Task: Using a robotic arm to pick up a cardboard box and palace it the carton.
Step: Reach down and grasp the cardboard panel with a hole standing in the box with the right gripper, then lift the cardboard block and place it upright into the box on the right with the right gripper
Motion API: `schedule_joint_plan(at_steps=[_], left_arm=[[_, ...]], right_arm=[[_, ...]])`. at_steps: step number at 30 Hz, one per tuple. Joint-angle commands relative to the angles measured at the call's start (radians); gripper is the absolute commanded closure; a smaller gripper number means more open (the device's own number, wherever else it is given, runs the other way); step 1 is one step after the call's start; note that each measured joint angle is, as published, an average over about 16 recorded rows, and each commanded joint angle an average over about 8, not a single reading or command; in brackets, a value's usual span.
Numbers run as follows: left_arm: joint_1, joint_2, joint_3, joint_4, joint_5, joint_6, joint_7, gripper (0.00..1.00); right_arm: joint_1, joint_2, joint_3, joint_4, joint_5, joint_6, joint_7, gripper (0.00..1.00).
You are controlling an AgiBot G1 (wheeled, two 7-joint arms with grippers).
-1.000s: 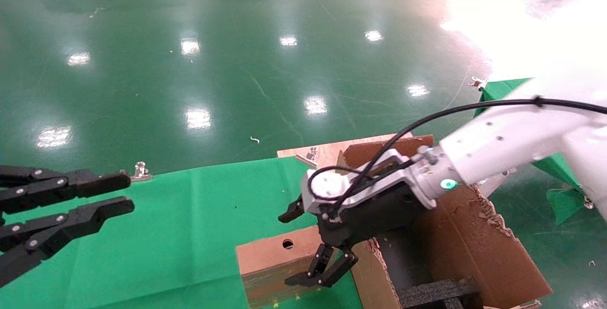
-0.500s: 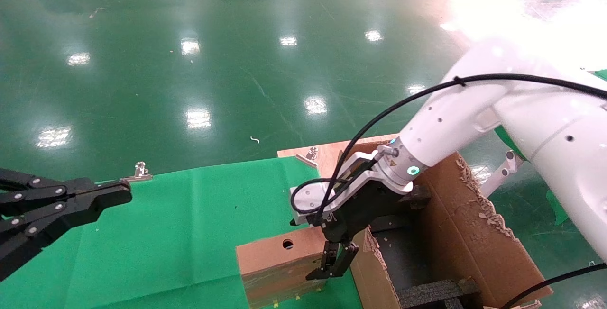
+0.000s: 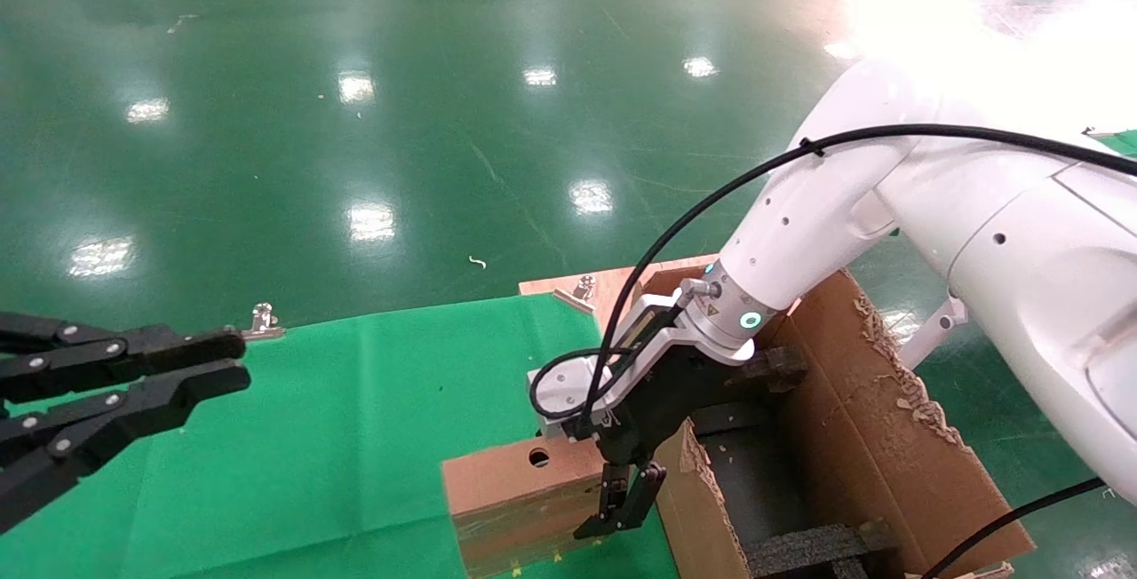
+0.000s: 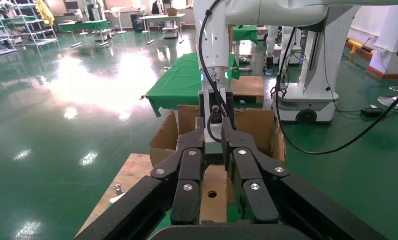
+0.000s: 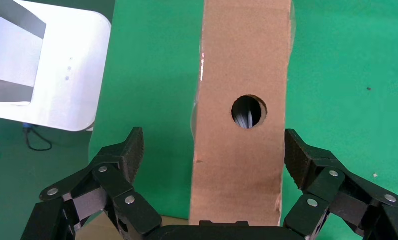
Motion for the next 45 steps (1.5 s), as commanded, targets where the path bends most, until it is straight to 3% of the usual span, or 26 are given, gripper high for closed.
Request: schedule_joint_plan(at_steps=[1, 37, 45], left_arm=[[0.000, 0.000, 0.000, 0.000, 0.000, 0.000, 0.000, 0.00], [0.000, 0.000, 0.000, 0.000, 0.000, 0.000, 0.000, 0.00], [0.000, 0.000, 0.000, 0.000, 0.000, 0.000, 0.000, 0.00]], right_arm=[[0.001, -0.002, -0.003, -0.003, 0.003, 0.000, -0.001, 1.00], [-0.007, 0.012, 0.019, 0.017, -0.001, 0.008, 0.009, 1.00], [0.081, 0.034, 0.032, -0.010, 0.069, 0.012, 0.023, 1.00]])
